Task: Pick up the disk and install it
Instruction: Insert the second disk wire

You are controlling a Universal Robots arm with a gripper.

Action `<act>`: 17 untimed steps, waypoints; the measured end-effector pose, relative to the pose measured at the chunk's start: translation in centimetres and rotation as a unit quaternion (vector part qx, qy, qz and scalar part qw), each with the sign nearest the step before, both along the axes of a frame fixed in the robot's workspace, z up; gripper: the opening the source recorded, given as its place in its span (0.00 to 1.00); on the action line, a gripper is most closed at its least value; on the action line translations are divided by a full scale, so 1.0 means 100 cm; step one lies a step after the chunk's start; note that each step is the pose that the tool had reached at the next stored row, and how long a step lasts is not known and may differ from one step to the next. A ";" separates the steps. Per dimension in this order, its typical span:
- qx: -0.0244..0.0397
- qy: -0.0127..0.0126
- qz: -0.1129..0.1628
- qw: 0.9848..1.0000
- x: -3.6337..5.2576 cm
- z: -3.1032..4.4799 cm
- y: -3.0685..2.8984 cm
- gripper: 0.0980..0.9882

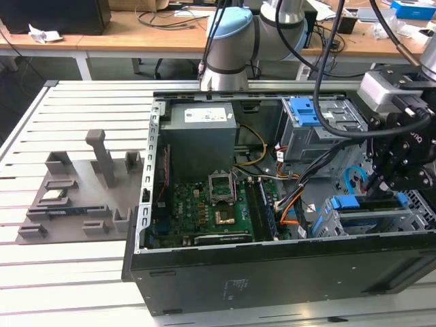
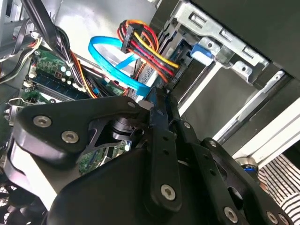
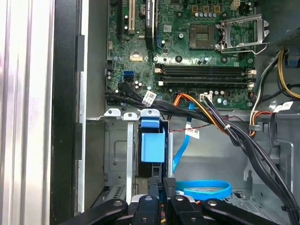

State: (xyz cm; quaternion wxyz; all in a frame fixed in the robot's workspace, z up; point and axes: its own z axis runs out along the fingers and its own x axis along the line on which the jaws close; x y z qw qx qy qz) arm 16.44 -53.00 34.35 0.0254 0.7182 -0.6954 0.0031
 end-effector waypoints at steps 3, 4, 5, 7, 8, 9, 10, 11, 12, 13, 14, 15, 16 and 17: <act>0.002 0.000 0.000 1.000 0.0011 -0.0025 -0.0018 0.07; 0.002 0.000 0.000 1.000 0.0011 -0.0039 -0.0020 0.07; 0.002 0.000 0.000 1.000 0.0011 -0.0050 -0.0021 0.07; 0.002 0.000 0.000 1.000 0.0011 -0.0054 -0.0023 0.07; 0.003 0.000 0.000 1.000 0.0012 -0.0061 -0.0023 0.08; 0.003 0.000 0.000 1.000 0.0011 -0.0061 -0.0023 0.08; 0.003 0.000 0.000 1.000 0.0011 -0.0061 -0.0024 0.08; 0.002 0.000 0.000 1.000 0.0011 -0.0052 -0.0024 0.15; 0.003 0.000 0.000 1.000 0.0011 -0.0009 -0.0024 0.15; 0.002 0.000 0.000 1.000 0.0010 0.0045 -0.0018 0.15; 0.003 0.000 0.000 1.000 0.0010 0.0081 -0.0009 0.15; 0.002 0.000 0.000 1.000 0.0010 0.0135 0.0009 0.14; 0.003 0.000 0.000 1.000 0.0010 0.0167 0.0039 0.14; 0.002 0.000 0.000 1.000 0.0011 0.0207 0.0076 0.06</act>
